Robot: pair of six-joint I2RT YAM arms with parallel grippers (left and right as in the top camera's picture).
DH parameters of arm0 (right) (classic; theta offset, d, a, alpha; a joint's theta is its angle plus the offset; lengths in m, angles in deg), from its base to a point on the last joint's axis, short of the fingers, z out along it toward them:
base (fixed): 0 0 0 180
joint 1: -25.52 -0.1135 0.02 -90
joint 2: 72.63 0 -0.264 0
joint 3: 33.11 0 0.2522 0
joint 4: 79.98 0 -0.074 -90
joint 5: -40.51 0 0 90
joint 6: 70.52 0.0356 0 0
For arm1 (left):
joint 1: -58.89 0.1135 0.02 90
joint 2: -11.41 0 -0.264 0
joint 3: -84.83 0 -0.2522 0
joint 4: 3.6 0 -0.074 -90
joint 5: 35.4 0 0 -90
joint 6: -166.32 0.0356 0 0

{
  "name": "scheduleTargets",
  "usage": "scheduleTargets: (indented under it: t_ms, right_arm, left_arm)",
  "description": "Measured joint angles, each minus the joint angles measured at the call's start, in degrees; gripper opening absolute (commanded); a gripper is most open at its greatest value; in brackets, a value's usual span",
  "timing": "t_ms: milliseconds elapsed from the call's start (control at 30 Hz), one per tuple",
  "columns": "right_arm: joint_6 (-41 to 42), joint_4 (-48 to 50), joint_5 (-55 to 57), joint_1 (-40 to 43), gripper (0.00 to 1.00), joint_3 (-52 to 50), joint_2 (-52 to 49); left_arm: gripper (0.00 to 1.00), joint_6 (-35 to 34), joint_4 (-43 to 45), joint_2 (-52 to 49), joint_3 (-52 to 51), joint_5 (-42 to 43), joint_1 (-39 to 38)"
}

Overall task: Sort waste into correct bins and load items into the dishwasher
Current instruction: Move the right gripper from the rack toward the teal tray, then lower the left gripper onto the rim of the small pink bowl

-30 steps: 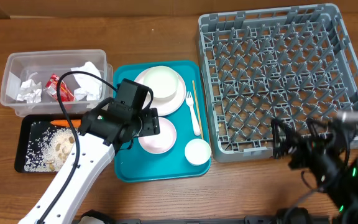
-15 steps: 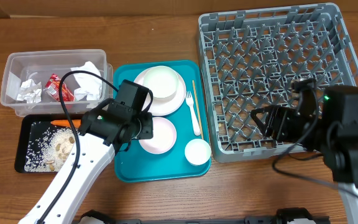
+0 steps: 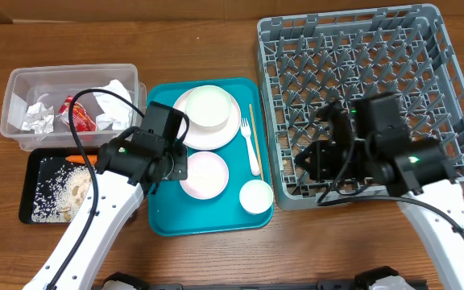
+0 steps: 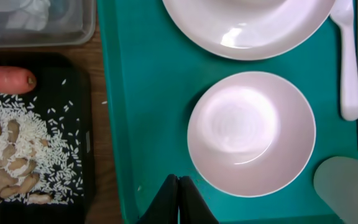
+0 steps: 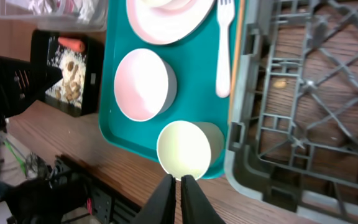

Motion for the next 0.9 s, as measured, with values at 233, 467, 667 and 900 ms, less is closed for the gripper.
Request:
scheduleTargets:
  t_ms: [233, 467, 667, 900]
  right_arm:
    - [0.0, 1.6, 0.7, -3.7, 0.08, 0.0, -2.7]
    - [0.1, 1.8, 0.6, -4.2, 0.19, 0.0, -5.1]
    - [-0.1, 2.0, 0.2, -4.3, 0.2, 0.0, -7.3]
    - [-0.2, 2.0, 0.2, -4.4, 0.25, 0.0, -7.4]
  left_arm:
    - [0.04, 0.0, -0.2, 0.0, 0.0, 0.2, 0.0]
    - [0.15, 0.9, 0.6, 0.0, 0.0, 0.2, 0.0]
    - [0.14, 1.3, 2.5, -2.8, 0.0, 0.7, 0.0]
    - [0.09, 1.5, 4.7, -12.7, 0.0, 1.4, 0.0]
